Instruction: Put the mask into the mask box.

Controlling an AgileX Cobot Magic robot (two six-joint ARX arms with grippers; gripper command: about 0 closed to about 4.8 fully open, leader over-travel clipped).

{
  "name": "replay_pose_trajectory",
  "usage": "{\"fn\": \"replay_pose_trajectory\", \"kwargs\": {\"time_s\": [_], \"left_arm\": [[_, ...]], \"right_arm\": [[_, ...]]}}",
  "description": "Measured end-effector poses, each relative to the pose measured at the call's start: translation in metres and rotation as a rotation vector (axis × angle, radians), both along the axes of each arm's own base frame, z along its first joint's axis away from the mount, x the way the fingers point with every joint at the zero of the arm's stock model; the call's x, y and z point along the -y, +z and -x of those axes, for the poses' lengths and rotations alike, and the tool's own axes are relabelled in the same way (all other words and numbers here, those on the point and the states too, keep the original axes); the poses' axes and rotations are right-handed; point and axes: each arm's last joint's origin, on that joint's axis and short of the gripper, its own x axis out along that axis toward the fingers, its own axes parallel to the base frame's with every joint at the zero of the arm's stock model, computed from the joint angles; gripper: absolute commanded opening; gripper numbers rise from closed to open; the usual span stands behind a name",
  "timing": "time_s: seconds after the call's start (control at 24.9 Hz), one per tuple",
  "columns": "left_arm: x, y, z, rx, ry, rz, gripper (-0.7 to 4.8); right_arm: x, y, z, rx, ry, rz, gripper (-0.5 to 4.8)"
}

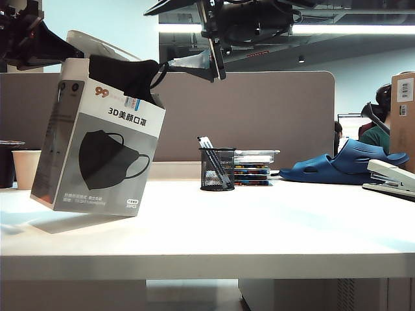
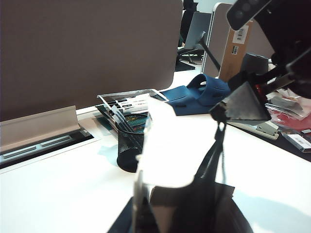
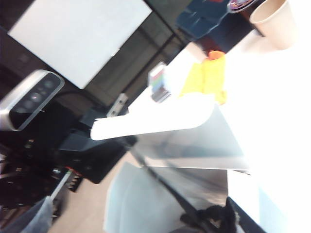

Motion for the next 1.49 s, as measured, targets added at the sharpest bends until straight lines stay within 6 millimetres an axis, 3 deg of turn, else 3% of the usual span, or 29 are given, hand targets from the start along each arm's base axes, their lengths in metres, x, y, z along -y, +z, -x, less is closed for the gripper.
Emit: {"fn": "replay_pose_trajectory", "kwargs": {"time_s": [0.44,0.84,1.16,1.49], "left_arm": [[0.0,0.001,0.0,0.011,-0.001,0.0,-0.06],[0.0,0.001,0.0,0.015,0.0,-0.001,-0.06],[0.002,0.003,0.002,0.029,-0.068,0.008,-0.06],[0.002,0.013,0.003,0.106,-0.099,0.035,-0.06]], "right_arm": [[0.0,-0.016,0.006,-0.082,0.002,0.113,4.79],[-0.03,-0.017,0.027,-0.061,0.134,0.105,4.79],[-0.026,-0.021,0.02,0.042,-0.025,0.193,4.79],[-0.022,-0.031,0.022,0.066,-0.055,0.317,4.79]]}}
